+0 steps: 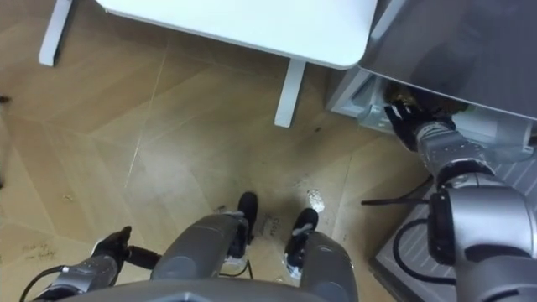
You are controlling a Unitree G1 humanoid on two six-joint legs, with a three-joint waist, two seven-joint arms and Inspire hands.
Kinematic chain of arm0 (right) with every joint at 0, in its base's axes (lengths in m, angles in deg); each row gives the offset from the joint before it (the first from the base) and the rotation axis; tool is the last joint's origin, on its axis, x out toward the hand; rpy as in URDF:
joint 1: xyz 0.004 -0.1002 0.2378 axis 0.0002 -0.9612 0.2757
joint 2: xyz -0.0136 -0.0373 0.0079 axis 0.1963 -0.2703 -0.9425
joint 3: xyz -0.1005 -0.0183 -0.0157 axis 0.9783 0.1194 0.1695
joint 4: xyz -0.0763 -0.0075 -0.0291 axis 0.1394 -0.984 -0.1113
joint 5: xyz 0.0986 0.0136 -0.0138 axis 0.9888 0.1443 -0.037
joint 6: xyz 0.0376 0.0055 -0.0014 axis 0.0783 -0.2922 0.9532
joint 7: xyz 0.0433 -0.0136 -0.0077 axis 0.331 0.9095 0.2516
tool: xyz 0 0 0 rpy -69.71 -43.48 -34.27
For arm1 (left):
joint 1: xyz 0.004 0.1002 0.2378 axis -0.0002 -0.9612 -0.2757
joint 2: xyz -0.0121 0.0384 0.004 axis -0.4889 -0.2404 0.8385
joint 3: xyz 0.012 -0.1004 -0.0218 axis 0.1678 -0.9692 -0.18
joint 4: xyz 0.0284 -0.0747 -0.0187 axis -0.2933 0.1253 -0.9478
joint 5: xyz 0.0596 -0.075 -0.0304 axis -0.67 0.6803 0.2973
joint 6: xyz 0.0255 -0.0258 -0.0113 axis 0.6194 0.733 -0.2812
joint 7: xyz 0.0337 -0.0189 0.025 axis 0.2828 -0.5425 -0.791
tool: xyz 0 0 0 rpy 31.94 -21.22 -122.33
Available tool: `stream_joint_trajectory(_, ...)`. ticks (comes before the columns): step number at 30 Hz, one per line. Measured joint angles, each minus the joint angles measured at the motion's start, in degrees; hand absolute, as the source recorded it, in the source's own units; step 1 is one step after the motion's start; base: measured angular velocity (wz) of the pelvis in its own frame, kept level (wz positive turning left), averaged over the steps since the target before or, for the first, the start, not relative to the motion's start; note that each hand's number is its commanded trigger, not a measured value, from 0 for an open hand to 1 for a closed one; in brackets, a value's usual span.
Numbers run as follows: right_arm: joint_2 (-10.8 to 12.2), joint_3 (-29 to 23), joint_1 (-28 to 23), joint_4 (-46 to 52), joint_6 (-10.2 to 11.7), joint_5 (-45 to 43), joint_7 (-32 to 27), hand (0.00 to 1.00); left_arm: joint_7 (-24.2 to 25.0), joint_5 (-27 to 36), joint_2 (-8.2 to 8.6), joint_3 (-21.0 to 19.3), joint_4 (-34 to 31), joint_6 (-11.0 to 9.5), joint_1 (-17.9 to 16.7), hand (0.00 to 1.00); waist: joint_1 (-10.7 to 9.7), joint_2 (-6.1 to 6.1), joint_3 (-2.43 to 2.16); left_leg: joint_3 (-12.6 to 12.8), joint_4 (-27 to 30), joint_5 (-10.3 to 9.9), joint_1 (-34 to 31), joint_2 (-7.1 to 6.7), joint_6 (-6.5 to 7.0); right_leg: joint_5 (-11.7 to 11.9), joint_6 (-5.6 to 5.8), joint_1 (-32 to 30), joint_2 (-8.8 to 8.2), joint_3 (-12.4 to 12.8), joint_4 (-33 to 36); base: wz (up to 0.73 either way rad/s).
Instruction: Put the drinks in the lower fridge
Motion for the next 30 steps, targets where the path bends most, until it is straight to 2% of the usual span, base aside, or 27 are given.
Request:
stream_joint_trajectory(7, -0.1, 0.0, -0.4, -2.2, 0.0, -1.6, 0.9, 0.00, -0.8, 0.5, 0.07, 0.0, 0.1, -1.1, 2.1, 0.00, -0.5, 0.90, -0.51, 0.3, -0.1, 0.0, 2.0, 0.12, 0.02, 0.0, 0.02, 2.4, -0.18, -1.0, -0.1, 0.05)
stream_joint_trajectory(11, -0.7, -0.2, -2.0, -2.4, 0.1, -6.0, 2.6, 0.00, -0.7, 0.4, 0.11, -0.4, -0.1, -1.3, 1.6, 0.00, -1.5, 1.71, -0.92, 0.2, -0.8, 0.0, 4.0, 0.11, 0.03, 0.0, 0.07, 4.7, -0.08, -1.6, -1.2, 0.05)
stream_joint_trajectory(12, -1.1, -0.4, -3.4, -2.4, 0.1, -7.3, 3.1, 0.00, -0.5, 0.4, 0.07, -1.5, -0.1, -1.3, 1.1, 0.00, -1.5, 1.77, -1.03, 0.3, -1.2, 0.0, 5.2, 0.10, 0.03, 0.0, 0.11, 5.9, -0.03, -1.6, -1.8, 0.00)
stream_joint_trajectory(14, -1.9, -0.3, -5.2, -2.3, 0.1, -9.0, 3.7, 0.00, -0.4, 0.4, 0.03, -2.8, -0.3, -1.3, 0.6, 0.00, -1.6, 1.85, -1.51, 0.7, -2.3, 0.1, 6.6, 0.10, 0.05, 0.1, 0.33, 7.1, 0.25, -0.9, -3.1, -0.09)
stream_joint_trajectory(15, -2.3, -0.2, -6.4, -2.2, 0.3, -9.2, 4.3, 0.00, -0.3, 0.4, 0.04, -3.1, -0.2, -1.2, 0.3, 0.00, -1.9, 1.88, -1.62, 0.7, -3.0, 0.2, 7.9, 0.13, 0.06, 0.2, 0.48, 8.4, 0.46, -0.7, -4.0, -0.06)
stream_joint_trajectory(16, -2.5, -0.2, -7.9, -2.2, 0.8, -9.4, 4.8, 0.00, -0.2, 0.3, 0.05, -3.8, -0.3, -1.2, 0.0, 0.00, -2.1, 1.75, -1.92, 0.9, -3.7, 0.3, 9.2, 0.19, 0.05, 0.5, 0.57, 9.8, 0.72, -0.5, -4.9, -0.07)
stream_joint_trajectory(19, -2.2, -0.2, -9.9, -1.9, 1.4, -11.5, 5.5, 0.00, -0.3, 0.3, 0.06, -4.9, -0.3, -1.3, -0.3, 0.00, -2.9, 1.30, -2.35, 1.5, -5.2, 0.3, 11.9, 0.36, 0.03, 0.7, 0.70, 12.2, 0.99, 0.0, -6.1, -0.11)
stream_joint_trajectory(23, -0.5, 0.4, -15.0, -1.5, 2.4, -15.3, 7.1, 0.00, -0.1, -1.1, 0.11, -6.1, -0.9, -1.9, -0.5, 0.00, -3.7, 0.37, -2.81, 2.3, -6.8, -0.1, 16.8, 0.59, -0.19, 1.0, 0.89, 17.5, 1.59, 0.3, -8.9, -0.06)
stream_joint_trajectory(25, 2.3, 1.3, -19.9, -1.4, 3.8, -20.8, 7.5, 0.00, -0.5, -1.4, 0.22, -7.2, -2.1, -3.3, -1.7, 0.00, -4.3, -0.61, -3.07, 2.4, -8.6, -0.5, 20.4, 0.84, -0.53, 1.0, 0.91, 20.6, 2.05, 0.6, -10.3, -0.09)
stream_joint_trajectory(28, 5.3, 2.3, -25.2, -1.1, 3.8, -24.4, 7.5, 0.00, -0.5, -2.0, 0.91, -7.2, -2.6, -4.1, -3.4, 0.00, -4.9, -0.60, -3.09, 3.2, -10.0, -0.7, 23.3, 0.94, -0.83, 0.9, 0.93, 23.1, 2.39, 1.1, -11.3, -0.13)
stream_joint_trajectory(30, 6.4, 2.4, -28.1, -1.0, 3.8, -26.8, 7.4, 0.00, -0.5, -2.3, 1.00, -7.2, -3.1, -4.8, -4.9, 0.00, -5.1, -0.43, -3.05, 4.0, -10.0, -1.3, 24.5, 0.97, -0.96, 0.9, 0.91, 24.0, 2.79, 2.1, -11.6, -0.28)
